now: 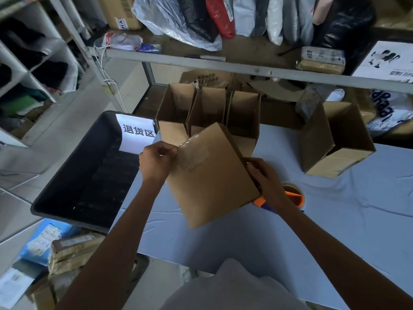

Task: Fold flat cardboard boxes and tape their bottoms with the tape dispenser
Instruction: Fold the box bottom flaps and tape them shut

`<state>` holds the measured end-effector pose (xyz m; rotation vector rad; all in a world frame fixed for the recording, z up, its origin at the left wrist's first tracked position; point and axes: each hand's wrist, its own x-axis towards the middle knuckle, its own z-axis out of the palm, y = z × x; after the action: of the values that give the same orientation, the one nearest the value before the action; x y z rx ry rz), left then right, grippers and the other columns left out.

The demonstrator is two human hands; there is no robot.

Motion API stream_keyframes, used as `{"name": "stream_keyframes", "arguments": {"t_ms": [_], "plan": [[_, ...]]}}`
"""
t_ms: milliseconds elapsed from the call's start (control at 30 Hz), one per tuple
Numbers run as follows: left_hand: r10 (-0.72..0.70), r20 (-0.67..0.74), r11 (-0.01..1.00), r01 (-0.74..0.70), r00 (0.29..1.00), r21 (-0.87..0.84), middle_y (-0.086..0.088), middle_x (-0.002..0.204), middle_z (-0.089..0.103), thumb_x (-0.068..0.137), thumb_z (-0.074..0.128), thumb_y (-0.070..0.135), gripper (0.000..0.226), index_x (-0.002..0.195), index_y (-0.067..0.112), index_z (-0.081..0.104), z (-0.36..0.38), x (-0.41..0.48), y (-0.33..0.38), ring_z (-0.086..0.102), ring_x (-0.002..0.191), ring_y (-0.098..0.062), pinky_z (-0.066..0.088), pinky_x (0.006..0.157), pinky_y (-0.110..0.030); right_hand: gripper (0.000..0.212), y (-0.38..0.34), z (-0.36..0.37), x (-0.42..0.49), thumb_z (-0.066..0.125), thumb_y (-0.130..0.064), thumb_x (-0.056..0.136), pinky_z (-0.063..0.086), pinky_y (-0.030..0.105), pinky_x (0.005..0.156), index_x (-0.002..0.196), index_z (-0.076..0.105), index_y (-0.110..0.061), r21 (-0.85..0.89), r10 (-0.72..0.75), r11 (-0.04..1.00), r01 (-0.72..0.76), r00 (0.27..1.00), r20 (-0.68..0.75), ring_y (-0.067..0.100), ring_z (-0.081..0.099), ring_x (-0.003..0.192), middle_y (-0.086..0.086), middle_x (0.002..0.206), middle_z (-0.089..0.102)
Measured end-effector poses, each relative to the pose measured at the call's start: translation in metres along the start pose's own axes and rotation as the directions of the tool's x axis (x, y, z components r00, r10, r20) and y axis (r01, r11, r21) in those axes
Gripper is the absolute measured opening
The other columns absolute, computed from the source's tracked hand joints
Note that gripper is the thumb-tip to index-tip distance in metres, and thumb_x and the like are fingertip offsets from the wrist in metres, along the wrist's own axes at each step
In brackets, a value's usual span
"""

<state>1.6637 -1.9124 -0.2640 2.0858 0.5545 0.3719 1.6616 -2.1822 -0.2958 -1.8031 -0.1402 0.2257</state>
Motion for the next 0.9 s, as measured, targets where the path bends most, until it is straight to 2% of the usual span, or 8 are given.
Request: {"name": "stream_keyframes", "arguments": {"t_ms": [133, 300, 367, 500, 567, 667, 833, 900], "plan": [[-0.126, -0.017, 0.987, 0.128, 0.992, 0.095, -0.002, 0.091, 0.072, 0.088, 0.063, 0.017, 0.012, 0.092, 0.014, 0.074, 0.002, -0.001, -0.009, 0.06, 0.078, -0.013, 0.046, 0.072, -0.025, 0.039, -0.005, -0.009, -0.001, 0.058, 0.004, 0.086, 0.058, 0.035, 0.074, 0.12, 0.053, -0.015, 0.015, -0.028, 1.0, 0.026, 0.994, 0.105, 0.023, 0.07, 0.08, 0.01, 0.092, 0.07], [-0.233, 0.156, 0.93, 0.173, 0.96, 0.323, -0.01, 0.117, 0.065, 0.09, 0.058, 0.017, 0.023, 0.11, 0.011, 0.066, -0.001, 0.003, -0.025, 0.062, 0.101, -0.027, 0.05, 0.087, -0.035, 0.034, -0.007, -0.006, 0.007, 0.054, 0.011, 0.085, 0.054, 0.033, 0.087, 0.098, 0.073, -0.014, 0.009, 0.063, 0.998, -0.065, 0.991, 0.121, 0.02, 0.065, 0.101, 0.007, 0.103, 0.071], [-0.125, 0.242, 0.941, 0.038, 0.962, 0.335, -0.01, 0.13, 0.053, 0.088, 0.064, 0.028, 0.039, 0.124, 0.019, 0.054, -0.004, -0.004, -0.019, 0.055, 0.113, -0.027, 0.047, 0.092, -0.037, 0.029, -0.013, -0.004, 0.01, 0.055, 0.007, 0.085, 0.053, 0.031, 0.087, 0.092, 0.075, -0.013, 0.103, 0.178, 0.976, -0.189, 0.978, 0.108, 0.02, 0.065, 0.101, 0.007, 0.102, 0.071], [0.214, 0.395, 0.977, -0.191, 0.893, -0.098, 0.017, 0.134, 0.039, 0.087, 0.05, 0.05, 0.045, 0.13, 0.041, 0.043, -0.019, -0.038, 0.021, 0.043, 0.114, 0.005, 0.037, 0.091, -0.016, 0.023, -0.025, 0.0, 0.02, 0.055, 0.007, 0.085, 0.053, 0.036, 0.089, 0.088, 0.073, -0.006, 0.184, 0.342, 0.915, -0.359, 0.932, 0.12, 0.029, 0.065, 0.095, 0.019, 0.1, 0.07], [0.465, 0.419, 0.881, -0.457, 0.78, -0.126, 0.011, 0.132, 0.047, 0.083, 0.061, 0.047, 0.049, 0.127, 0.032, 0.05, -0.025, -0.053, 0.033, 0.043, 0.118, 0.002, 0.031, 0.097, -0.014, 0.021, -0.026, 0.005, 0.024, 0.054, 0.009, 0.085, 0.053, 0.034, 0.09, 0.086, 0.071, -0.002, 0.247, 0.415, 0.868, -0.431, 0.902, 0.118, 0.029, 0.065, 0.094, 0.022, 0.102, 0.068], [0.708, 0.403, 0.598, -0.796, 0.581, 0.097, -0.013, 0.105, 0.065, 0.063, 0.079, 0.024, 0.051, 0.109, 0.022, 0.057, -0.012, -0.054, 0.025, 0.057, 0.102, -0.018, 0.04, 0.093, -0.034, 0.019, -0.027, 0.011, 0.026, 0.051, 0.009, 0.086, 0.058, 0.025, 0.067, 0.09, 0.068, 0.003, 0.347, 0.504, 0.768, -0.539, 0.842, 0.193, 0.02, 0.069, 0.08, 0.014, 0.093, 0.07], [0.469, 0.538, 0.766, -0.626, 0.701, 0.148, -0.006, 0.103, 0.061, 0.08, 0.062, 0.0, 0.034, 0.11, 0.015, 0.056, -0.008, -0.029, 0.029, 0.058, 0.09, -0.022, 0.053, 0.08, -0.036, 0.019, -0.026, 0.018, 0.021, 0.05, 0.004, 0.09, 0.057, 0.023, 0.068, 0.1, 0.066, 0.007, 0.317, 0.511, 0.747, -0.584, 0.81, 0.288, 0.024, 0.069, 0.089, 0.02, 0.104, 0.068], [0.483, 0.568, 0.784, -0.618, 0.666, 0.058, -0.011, 0.097, 0.063, 0.079, 0.058, 0.0, 0.027, 0.104, 0.009, 0.062, -0.009, -0.018, 0.033, 0.06, 0.088, -0.025, 0.052, 0.078, -0.034, 0.022, -0.025, 0.018, 0.021, 0.053, -0.005, 0.092, 0.052, 0.021, 0.08, 0.11, 0.065, 0.0, -0.026, 0.408, 0.908, -0.417, 0.871, 0.274, 0.031, 0.061, 0.107, 0.02, 0.118, 0.061]]}}
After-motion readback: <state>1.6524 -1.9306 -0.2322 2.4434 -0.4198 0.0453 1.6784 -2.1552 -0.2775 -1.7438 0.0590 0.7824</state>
